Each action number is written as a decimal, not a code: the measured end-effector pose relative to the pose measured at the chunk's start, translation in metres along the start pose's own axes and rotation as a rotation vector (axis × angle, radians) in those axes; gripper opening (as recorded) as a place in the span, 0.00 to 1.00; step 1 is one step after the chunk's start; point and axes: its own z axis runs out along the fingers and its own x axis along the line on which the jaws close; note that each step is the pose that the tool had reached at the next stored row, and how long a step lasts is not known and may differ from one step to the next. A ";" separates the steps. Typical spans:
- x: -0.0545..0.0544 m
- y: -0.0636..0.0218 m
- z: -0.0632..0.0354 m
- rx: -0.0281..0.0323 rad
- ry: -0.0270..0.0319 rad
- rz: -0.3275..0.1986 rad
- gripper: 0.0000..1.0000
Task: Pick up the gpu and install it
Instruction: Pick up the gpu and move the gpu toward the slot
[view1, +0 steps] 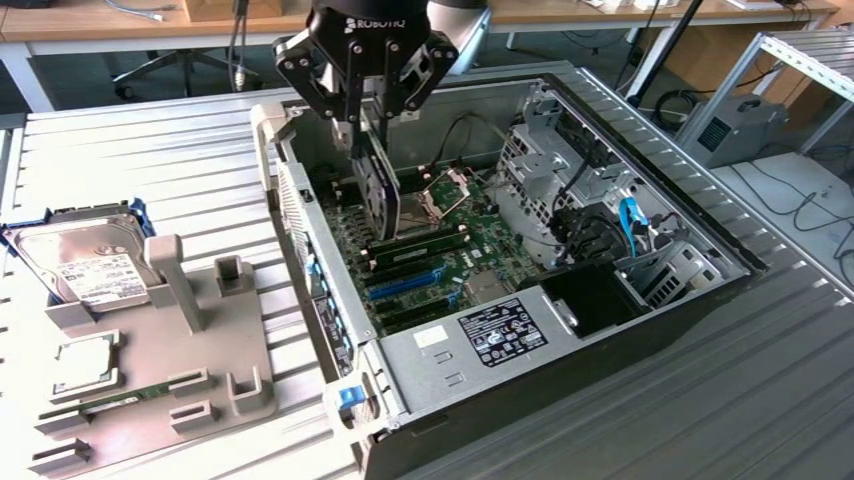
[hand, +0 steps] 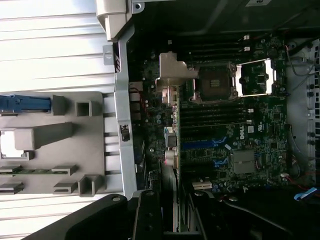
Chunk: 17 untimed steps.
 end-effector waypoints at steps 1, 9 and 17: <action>-0.001 0.0002 0.0001 0.0002 0.0000 0.000 0.26; -0.009 0.0014 0.0022 0.0041 -0.0003 0.000 0.26; -0.015 0.0020 0.0072 0.0055 -0.0004 0.000 0.26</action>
